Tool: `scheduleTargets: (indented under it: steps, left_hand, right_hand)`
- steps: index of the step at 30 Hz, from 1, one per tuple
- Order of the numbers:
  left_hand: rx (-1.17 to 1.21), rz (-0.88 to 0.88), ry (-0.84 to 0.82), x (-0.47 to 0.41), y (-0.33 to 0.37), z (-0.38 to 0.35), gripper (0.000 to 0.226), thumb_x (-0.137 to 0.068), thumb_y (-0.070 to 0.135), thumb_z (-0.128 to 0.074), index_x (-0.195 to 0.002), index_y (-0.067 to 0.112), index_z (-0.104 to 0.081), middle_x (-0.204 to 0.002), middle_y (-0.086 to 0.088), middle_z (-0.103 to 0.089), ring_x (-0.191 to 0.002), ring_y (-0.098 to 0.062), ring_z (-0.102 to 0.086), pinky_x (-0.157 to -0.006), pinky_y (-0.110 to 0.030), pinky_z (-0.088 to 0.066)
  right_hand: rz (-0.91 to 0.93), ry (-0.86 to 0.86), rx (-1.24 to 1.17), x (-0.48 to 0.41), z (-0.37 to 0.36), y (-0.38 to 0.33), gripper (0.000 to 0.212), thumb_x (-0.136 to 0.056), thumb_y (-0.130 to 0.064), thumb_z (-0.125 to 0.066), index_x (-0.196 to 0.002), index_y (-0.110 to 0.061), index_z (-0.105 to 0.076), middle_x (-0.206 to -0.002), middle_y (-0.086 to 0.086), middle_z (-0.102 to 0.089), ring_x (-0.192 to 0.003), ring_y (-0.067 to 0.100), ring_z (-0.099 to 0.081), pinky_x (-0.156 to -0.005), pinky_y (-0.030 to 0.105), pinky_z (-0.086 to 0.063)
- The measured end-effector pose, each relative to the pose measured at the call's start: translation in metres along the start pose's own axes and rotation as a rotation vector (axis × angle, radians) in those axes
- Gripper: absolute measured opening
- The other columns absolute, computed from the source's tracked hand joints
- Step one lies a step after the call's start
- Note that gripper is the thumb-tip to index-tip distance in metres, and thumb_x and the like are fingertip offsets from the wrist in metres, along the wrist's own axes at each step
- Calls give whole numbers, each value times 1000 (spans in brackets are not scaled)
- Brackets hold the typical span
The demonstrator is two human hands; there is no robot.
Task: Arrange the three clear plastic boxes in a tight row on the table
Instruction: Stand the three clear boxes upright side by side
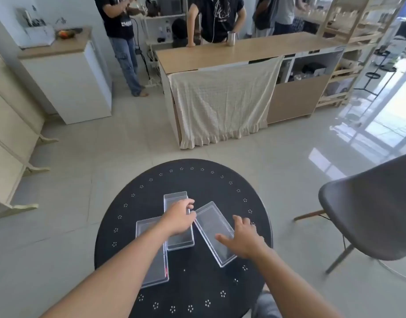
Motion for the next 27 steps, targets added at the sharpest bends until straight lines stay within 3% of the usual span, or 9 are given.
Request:
scheduleTargets:
  steps: [2,4,8,13,18,21,23,25,27]
  left_hand:
    - [58,81,-21,-4,-8,-19,32,-102,29,-56,-131,25,-69,-125,4,-74,-83,-14,-69,-75,-29,-58]
    - [135,192,-124,4,-18,-47,22,-98,28,-55,-113,21,-70,-110,-3,-78,-73,-17,-71,-70,-37,-67]
    - [208,326,-258,17,-24,-83,34,-101,29,-50,-122,6,-66,-121,-13,-77,-83,-20,-77,-76,-35,-67]
    - [220,374,-269,31,-45,-111,40,-97,39,-49,-123,14,-68,-104,-3,-71,-113,-33,-76,-96,-46,-64]
    - [552,348,-186,44,-44,-128,24,-109,37,-51,-132,33,-56,-122,13,-69,-115,-13,-71,-104,-44,-62]
    - [683,305,-114,43,-45,-127,37,-112,47,-46,-141,30,-61,-137,7,-71,-119,-13,-73,-104,-46,-63]
    - [718,270,-95,42,-41,-122,43,-113,52,-42,-146,32,-61,-140,5,-70,-122,-15,-72,-105,-47,-62]
    - [734,232,-83,43,-32,-116,46,-116,53,-34,-147,35,-63,-141,7,-68,-127,-15,-68,-111,-47,-57]
    - [690,179,-88,44,-23,-113,51,-116,56,-27,-149,41,-63,-144,13,-64,-132,-12,-62,-117,-43,-49]
  right_hand:
    - [-41,0,8,-2,-13,5,120,-79,-88,-58,-170,-23,-12,-169,8,-26,-155,36,-30,-114,67,-37]
    - [-72,1,13,-3,-33,13,129,-74,-90,-60,-170,-23,-7,-168,7,-26,-153,35,-32,-112,66,-40]
    - [-80,-4,21,-10,-61,19,141,-67,-87,-70,-169,-25,5,-160,5,-28,-148,32,-34,-106,60,-45]
    - [-38,57,-124,-13,-77,23,130,-70,-72,-72,-168,-24,0,-144,9,-36,-132,37,-37,-110,52,-44]
    - [-56,6,-434,-12,-82,32,119,-72,-72,-78,-162,-24,-17,-154,4,-40,-141,34,-41,-115,47,-40]
    - [-49,-53,-608,-12,-81,37,97,-78,-74,-76,-148,-24,-30,-146,1,-52,-129,22,-58,-95,34,-47]
    - [-31,-39,-581,-16,-80,41,75,-84,-79,-67,-138,-30,-51,-135,-1,-54,-125,18,-56,-100,36,-47]
    - [8,1,-515,-22,-77,44,46,-89,-84,-54,-103,-43,-71,-114,-3,-57,-110,19,-55,-100,39,-50]
    - [79,-12,-564,-20,-70,37,45,-100,-66,-50,-80,-33,-73,-86,-5,-55,-87,18,-50,-77,43,-48]
Point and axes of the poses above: each hand's wrist, its own x-axis away from the middle knuckle, its own z-axis out of the back of the hand, y = z × x, the point moved 6 cm from there along -x, towards the middle knuckle
